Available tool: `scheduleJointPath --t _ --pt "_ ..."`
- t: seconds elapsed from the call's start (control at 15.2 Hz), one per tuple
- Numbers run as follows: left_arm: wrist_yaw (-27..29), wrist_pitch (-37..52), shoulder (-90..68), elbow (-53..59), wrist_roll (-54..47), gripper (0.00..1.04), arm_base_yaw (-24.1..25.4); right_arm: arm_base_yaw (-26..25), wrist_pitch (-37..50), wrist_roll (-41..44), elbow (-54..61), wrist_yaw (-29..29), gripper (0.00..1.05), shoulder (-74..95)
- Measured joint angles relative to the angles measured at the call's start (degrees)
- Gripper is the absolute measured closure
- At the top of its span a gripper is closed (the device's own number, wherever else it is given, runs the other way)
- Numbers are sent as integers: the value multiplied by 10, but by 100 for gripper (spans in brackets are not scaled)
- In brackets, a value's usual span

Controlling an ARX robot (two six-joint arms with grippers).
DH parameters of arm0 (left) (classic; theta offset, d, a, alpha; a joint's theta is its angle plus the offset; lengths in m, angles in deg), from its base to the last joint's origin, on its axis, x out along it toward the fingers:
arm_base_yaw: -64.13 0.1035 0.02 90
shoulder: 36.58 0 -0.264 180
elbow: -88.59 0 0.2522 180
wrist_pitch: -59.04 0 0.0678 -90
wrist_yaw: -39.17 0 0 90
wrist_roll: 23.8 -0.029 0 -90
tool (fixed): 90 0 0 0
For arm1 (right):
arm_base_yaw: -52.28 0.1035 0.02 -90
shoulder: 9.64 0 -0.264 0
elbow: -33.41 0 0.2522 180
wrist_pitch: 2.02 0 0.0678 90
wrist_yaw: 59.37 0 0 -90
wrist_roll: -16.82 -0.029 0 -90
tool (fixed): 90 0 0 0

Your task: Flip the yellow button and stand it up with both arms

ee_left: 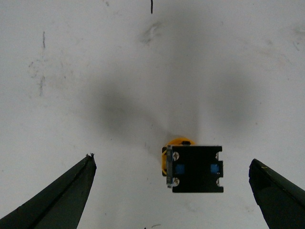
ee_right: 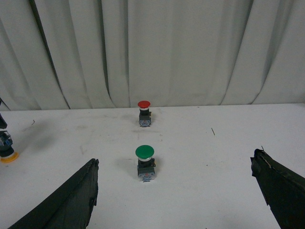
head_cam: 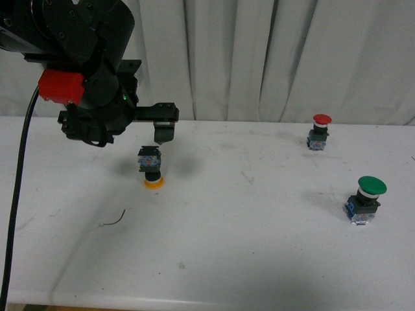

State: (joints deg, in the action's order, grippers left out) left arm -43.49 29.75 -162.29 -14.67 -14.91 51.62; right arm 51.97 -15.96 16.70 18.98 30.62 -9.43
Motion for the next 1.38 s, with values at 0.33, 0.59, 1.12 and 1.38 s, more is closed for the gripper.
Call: scheduleJointPath --t 0.33,0.59,1.12,1.38 --pt "2 7 -38 -19 -5 7 -12 0 0 0 0 0 6 0" --pt "-5 14 -45 -18 -36 7 -6 0 0 0 0 0 6 0" --pt "-7 -15 -63 -42 -44 28 -5 0 0 0 0 0 6 0" --pt "-10 -20 -70 -45 -32 68 -8 0 0 0 0 0 6 0"
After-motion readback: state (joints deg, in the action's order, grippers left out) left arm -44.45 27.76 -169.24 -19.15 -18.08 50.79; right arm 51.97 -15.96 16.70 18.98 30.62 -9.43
